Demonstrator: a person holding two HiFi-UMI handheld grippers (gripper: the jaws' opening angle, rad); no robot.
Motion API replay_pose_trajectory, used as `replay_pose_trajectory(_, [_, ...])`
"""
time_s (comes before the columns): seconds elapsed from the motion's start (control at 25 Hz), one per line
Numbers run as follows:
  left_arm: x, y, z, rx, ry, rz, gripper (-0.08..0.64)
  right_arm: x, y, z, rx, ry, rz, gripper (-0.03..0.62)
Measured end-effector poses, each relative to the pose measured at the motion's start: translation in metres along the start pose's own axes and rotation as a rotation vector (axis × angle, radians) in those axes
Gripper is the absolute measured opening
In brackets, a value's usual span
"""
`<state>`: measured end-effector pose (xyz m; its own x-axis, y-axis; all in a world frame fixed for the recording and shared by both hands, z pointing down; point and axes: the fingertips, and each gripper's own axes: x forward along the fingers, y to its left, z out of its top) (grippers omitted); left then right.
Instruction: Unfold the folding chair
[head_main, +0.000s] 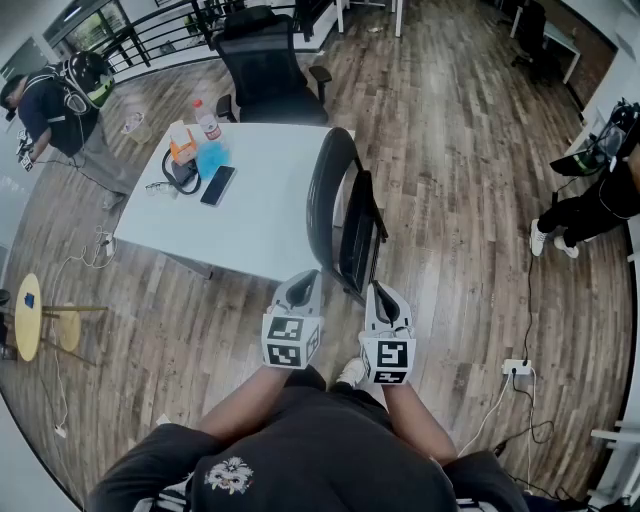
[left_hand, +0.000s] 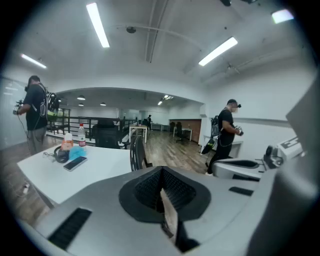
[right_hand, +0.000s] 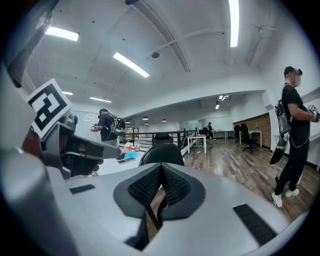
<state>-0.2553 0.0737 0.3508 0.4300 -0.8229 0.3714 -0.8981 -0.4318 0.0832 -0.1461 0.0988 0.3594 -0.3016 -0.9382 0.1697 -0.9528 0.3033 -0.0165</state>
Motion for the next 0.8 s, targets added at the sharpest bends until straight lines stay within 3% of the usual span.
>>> replay_pose_trajectory(0.16, [0.017, 0.013, 0.014, -0.012, 0.003, 0.048, 0.006, 0.025, -0.004, 0.004, -0.042, 0.005, 0.056, 0.015])
replay_pose_trajectory(0.28, [0.032, 0.027, 0.023, -0.042, -0.023, 0.064, 0.006, 0.044, -0.011, 0.006, -0.041, 0.001, 0.065, 0.015])
replay_pose_trajectory(0.48, [0.071, 0.051, 0.028, -0.042, 0.003, 0.084, 0.006, 0.083, -0.018, 0.004, -0.037, 0.018, 0.066, 0.015])
replay_pose_trajectory(0.8, [0.134, 0.083, 0.054, -0.041, -0.002, 0.040, 0.026, 0.162, -0.040, -0.014, -0.021, 0.096, 0.006, 0.015])
